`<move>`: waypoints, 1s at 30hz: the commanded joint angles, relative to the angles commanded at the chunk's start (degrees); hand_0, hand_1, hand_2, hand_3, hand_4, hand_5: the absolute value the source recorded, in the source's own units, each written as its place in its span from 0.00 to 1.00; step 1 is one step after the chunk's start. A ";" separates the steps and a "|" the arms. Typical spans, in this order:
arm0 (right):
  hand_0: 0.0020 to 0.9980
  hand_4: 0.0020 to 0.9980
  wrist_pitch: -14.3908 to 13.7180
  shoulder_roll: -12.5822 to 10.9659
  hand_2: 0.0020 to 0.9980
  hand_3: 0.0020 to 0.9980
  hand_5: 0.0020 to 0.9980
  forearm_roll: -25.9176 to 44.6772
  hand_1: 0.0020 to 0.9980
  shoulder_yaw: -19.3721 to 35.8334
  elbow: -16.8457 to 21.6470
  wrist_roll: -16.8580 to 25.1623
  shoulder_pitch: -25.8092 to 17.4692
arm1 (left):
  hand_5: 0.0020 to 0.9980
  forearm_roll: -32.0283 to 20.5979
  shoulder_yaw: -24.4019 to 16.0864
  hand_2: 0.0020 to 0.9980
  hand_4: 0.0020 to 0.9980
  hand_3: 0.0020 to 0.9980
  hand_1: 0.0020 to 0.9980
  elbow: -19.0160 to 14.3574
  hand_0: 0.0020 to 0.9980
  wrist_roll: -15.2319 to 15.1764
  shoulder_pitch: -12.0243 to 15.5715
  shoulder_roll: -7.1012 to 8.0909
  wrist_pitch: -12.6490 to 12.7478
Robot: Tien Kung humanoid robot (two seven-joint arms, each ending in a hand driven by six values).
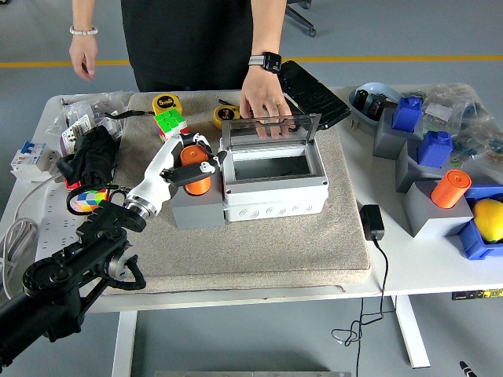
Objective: Fetch the battery,place it into the box,close the lid of the box
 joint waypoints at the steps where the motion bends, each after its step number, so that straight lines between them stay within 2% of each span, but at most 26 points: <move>1: 0.72 0.99 -0.03 -0.02 0.64 0.59 0.61 -0.04 0.66 0.08 0.02 0.03 0.00 | 0.00 1.62 -0.26 0.17 0.40 0.18 0.14 -0.86 0.19 0.68 -0.13 0.08 0.58; 8: 0.72 0.99 -0.05 -0.10 0.64 0.59 0.61 -0.07 0.66 0.24 0.02 0.09 -0.05 | 0.00 12.00 0.24 0.16 0.37 0.17 0.14 -7.01 0.19 5.91 -0.97 1.51 -0.43; 10: 0.72 0.99 -0.02 -0.14 0.64 0.59 0.61 0.03 0.66 0.11 -0.01 0.09 0.01 | 0.00 14.41 0.73 0.15 0.34 0.17 0.13 -8.57 0.17 7.44 -1.47 1.77 -0.64; 14: 0.72 0.99 -0.05 -0.24 0.64 0.59 0.61 0.08 0.66 0.10 -0.03 0.09 0.10 | 0.00 20.69 3.79 0.15 0.34 0.17 0.13 -11.96 0.17 12.18 -4.41 2.16 -1.00; 15: 0.72 0.99 -0.07 -0.28 0.64 0.58 0.60 0.15 0.66 0.03 -0.05 0.07 0.15 | 0.00 22.02 4.85 0.13 0.26 0.15 0.09 -12.40 0.15 13.49 -5.54 2.11 -1.17; 16: 0.72 0.99 -0.09 -0.32 0.64 0.58 0.60 0.15 0.66 -0.02 -0.05 0.07 0.19 | 0.00 22.69 5.67 0.13 0.26 0.15 0.09 -12.56 0.15 14.37 -6.44 2.02 -1.37; 20: 0.72 0.99 -0.26 -0.46 0.64 0.58 0.60 0.18 0.66 -0.24 -0.02 0.13 0.37 | 0.00 24.99 10.04 0.13 0.26 0.15 0.09 -11.80 0.15 17.81 -11.36 0.88 -2.05; 26: 0.72 0.99 -0.36 -0.49 0.64 0.58 0.60 0.59 0.65 -0.98 -0.06 0.16 0.25 | 0.00 29.27 15.64 0.12 0.27 0.15 0.07 -8.01 0.13 22.47 -17.42 -2.72 -2.01; 27: 0.72 0.99 -0.38 -0.50 0.64 0.58 0.60 0.65 0.65 -1.10 -0.07 0.17 0.23 | 0.00 29.89 16.31 0.11 0.37 0.16 0.05 -7.13 0.12 23.11 -18.31 -3.38 -2.08; 30: 0.72 0.99 -0.47 -0.55 0.64 0.58 0.60 0.64 0.65 -1.04 -0.04 0.20 0.20 | 0.00 31.57 18.04 0.11 0.37 0.16 0.05 -4.64 0.12 24.82 -20.56 -5.19 -2.15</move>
